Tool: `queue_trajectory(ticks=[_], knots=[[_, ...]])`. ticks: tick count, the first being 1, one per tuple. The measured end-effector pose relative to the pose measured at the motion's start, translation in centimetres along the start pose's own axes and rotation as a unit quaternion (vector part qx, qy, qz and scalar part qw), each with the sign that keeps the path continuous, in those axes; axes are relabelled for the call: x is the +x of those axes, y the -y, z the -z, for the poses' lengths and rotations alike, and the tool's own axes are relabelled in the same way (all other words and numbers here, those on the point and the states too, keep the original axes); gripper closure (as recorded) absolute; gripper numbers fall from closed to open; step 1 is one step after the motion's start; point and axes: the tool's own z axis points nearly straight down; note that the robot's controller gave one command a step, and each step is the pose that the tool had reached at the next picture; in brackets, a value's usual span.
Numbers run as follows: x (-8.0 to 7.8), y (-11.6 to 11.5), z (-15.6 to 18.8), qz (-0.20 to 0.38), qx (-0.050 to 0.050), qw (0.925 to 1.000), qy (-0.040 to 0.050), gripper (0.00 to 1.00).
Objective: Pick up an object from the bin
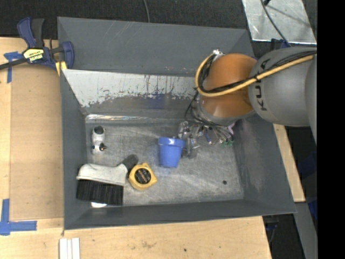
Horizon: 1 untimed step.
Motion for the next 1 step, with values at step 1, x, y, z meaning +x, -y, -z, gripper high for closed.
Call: queue_trajectory(ticks=[1], knots=[[0.01,0.01,-0.01,0.0,0.0,1.0,-0.0001,1.0]])
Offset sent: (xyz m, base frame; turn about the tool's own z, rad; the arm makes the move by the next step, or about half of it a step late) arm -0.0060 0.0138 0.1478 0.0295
